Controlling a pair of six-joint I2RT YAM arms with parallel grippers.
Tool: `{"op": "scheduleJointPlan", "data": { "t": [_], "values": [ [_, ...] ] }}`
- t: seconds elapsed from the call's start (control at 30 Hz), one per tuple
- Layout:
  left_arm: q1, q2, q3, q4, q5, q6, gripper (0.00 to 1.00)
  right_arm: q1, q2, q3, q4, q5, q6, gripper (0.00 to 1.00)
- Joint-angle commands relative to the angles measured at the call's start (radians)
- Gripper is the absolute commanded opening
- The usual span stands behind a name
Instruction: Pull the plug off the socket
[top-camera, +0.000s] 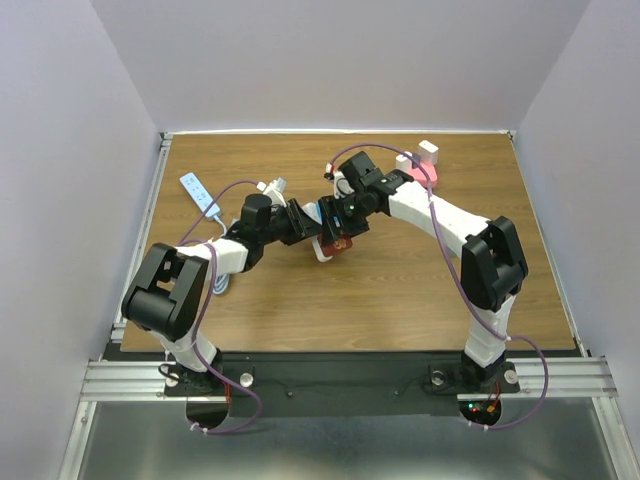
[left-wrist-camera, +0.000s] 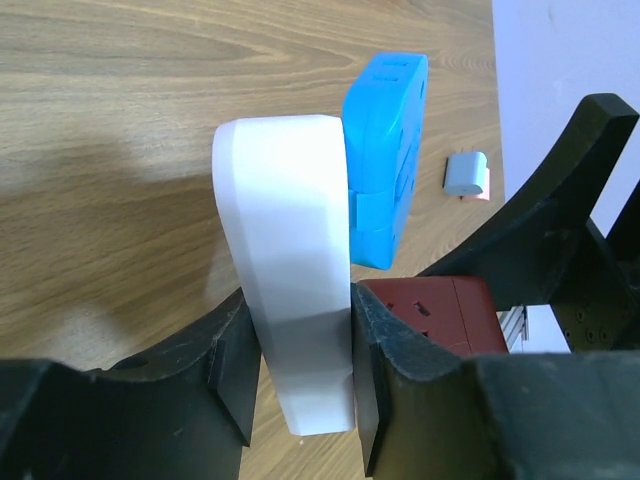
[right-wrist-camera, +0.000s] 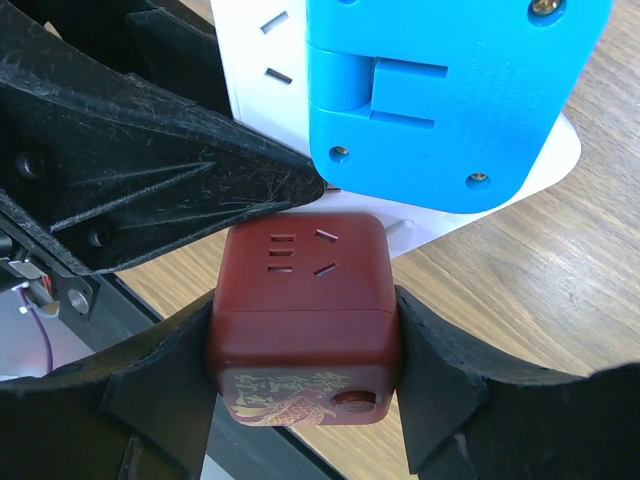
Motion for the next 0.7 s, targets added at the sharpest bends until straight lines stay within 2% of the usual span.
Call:
{"op": "scheduleJointPlan", "data": {
  "t": [0.0,0.23,0.67],
  "values": [
    [-0.013,0.014,0.03,-0.029,-0.005,0.063,0.0,0.01,-0.043,0.029,0.091,-0.041,0.004,0.0],
    [0.036,0.073,0.019,-0.054,-0.031,0.084,0.0,0.005,-0.104,0.023,0.082,0.064,0.036,0.0],
    [0.117,0.114,-0.016,-0.066,-0.036,0.142,0.0,-0.038,-0.229,-0.085,0.071,0.1,0.04,0.0]
  ]
}}
